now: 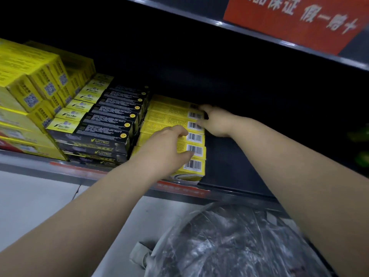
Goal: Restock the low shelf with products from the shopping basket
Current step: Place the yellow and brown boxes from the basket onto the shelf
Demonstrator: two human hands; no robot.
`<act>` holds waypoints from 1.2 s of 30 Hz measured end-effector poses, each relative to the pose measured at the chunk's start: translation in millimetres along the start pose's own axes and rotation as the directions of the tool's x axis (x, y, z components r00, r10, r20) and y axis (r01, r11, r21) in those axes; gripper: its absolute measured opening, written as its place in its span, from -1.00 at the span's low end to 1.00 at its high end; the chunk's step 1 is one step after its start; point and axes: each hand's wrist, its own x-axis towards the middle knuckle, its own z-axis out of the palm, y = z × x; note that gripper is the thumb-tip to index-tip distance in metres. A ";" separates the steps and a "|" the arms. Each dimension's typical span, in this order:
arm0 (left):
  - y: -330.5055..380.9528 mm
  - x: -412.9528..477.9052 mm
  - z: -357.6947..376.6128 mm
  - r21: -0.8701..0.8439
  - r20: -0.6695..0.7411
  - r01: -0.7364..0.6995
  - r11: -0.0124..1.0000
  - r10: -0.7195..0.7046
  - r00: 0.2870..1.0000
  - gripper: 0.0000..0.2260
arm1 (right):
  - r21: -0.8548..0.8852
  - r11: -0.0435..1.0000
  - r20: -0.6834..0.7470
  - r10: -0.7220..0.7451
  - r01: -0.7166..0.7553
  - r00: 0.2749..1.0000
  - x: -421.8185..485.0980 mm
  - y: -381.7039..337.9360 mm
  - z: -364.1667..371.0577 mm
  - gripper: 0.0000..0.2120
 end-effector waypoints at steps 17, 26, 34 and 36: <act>225.2 -26.3 71.1 -0.489 0.167 -0.590 0.642 0.733 0.660 -0.76 | 0.443 0.858 -0.362 0.436 -0.259 0.824 -340.3 155.1 -91.6 -0.84; 330.9 -46.2 128.0 -0.218 0.352 -0.821 0.528 0.827 0.438 -0.82 | 0.607 0.727 -0.260 0.563 -0.321 0.785 -397.1 271.1 -46.4 -0.86; 383.7 -55.9 142.9 0.188 0.663 -0.805 0.563 0.532 0.527 -0.75 | 0.287 0.754 0.314 0.508 -0.590 0.802 -415.3 352.5 45.4 -0.79; 392.8 -59.6 156.8 0.231 0.714 -0.784 0.577 0.447 0.539 -0.74 | 0.192 0.799 0.387 0.472 -0.570 0.792 -409.6 357.4 69.7 -0.64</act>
